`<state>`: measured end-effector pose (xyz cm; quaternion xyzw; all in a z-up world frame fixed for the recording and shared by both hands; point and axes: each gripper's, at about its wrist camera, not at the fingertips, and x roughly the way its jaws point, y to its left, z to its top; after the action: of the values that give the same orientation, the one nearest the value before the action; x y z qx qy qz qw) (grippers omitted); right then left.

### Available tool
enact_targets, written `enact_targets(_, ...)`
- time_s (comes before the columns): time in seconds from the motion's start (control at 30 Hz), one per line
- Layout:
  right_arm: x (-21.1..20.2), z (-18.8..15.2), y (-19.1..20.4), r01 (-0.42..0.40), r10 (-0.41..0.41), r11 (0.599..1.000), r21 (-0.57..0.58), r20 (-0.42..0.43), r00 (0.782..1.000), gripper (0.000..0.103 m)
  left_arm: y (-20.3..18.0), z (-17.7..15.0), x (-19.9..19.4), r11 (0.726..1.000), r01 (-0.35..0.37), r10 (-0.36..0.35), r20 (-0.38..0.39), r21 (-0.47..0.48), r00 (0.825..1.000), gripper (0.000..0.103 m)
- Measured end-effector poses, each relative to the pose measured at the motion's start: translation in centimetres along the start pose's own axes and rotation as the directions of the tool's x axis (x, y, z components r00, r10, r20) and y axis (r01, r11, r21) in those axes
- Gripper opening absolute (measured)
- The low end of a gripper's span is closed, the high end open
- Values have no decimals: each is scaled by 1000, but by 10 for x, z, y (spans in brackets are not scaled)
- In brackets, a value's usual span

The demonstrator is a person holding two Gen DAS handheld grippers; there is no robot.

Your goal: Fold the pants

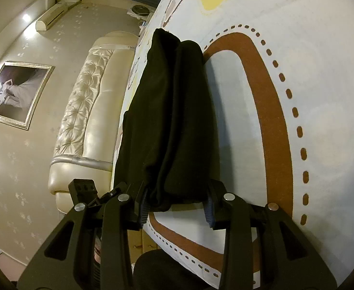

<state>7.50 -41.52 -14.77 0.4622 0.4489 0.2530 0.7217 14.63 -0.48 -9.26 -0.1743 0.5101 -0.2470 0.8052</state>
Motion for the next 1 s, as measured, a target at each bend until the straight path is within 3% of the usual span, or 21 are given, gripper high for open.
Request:
enact_targets(0.77, -2, -3, -10, -38, 38, 999, 23, 5, 999, 37, 6, -2, -5, 1000, 9, -9, 3, -13, 1000, 43)
enact_targets(0.9, -5, -2, -17, -63, 62, 997, 55, 9, 998, 38, 7, -4, -6, 1000, -3, 3, 10, -6, 1000, 51)
enact_targets(1.0, -8, -4, -20, -79, 78, 994, 78, 19, 997, 40, 9, -6, -8, 998, -58, 58, 30, -4, 998, 73)
